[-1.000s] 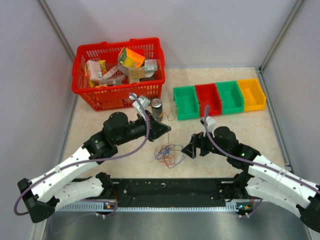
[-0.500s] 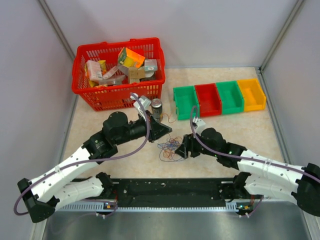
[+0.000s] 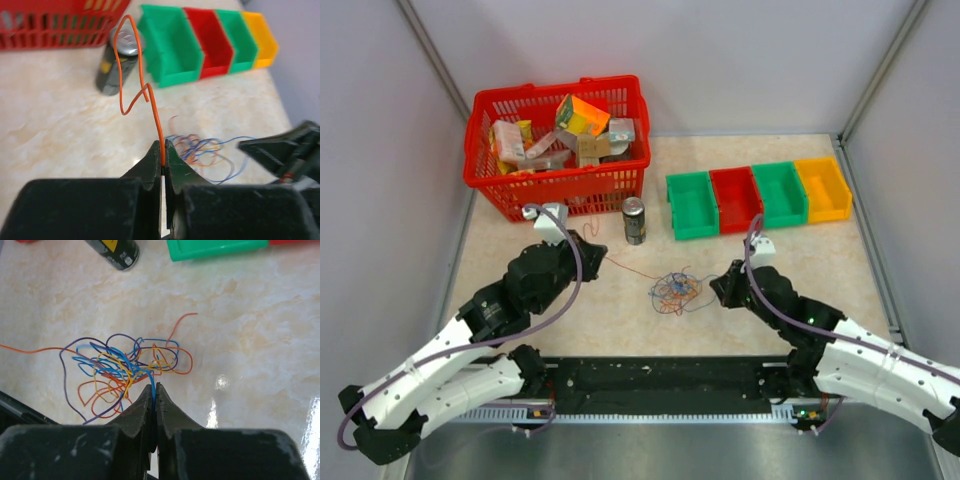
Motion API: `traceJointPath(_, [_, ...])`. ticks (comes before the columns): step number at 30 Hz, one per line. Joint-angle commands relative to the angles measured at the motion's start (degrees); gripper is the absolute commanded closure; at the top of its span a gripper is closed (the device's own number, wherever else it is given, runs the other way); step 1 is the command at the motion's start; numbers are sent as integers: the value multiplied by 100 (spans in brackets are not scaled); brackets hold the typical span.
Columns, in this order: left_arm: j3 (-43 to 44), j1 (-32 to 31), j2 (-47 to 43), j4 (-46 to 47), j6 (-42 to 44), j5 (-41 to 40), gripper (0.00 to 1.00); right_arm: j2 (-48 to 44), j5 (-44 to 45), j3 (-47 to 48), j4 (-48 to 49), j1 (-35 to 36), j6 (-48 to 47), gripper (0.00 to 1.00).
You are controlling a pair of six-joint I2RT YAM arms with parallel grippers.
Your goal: Untangle the cables
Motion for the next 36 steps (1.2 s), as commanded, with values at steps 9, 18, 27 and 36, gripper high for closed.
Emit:
traceJointPath(9, [834, 43, -1446, -720, 868, -2544, 100, -305, 2323, 2, -1655, -21, 1250, 100])
traceJointPath(18, [1487, 43, -1931, -367, 1863, -2570, 100, -1191, 3677, 344, -3107, -145, 2167, 100])
traceJointPath(27, [1302, 43, -1737, -569, 1942, -3263, 100, -2835, 4556, 985, -3107, -136, 779, 100])
traceJointPath(36, [1118, 43, -2220, -799, 1933, -4873, 100, -3916, 5031, 1636, -3116, -136, 364, 100])
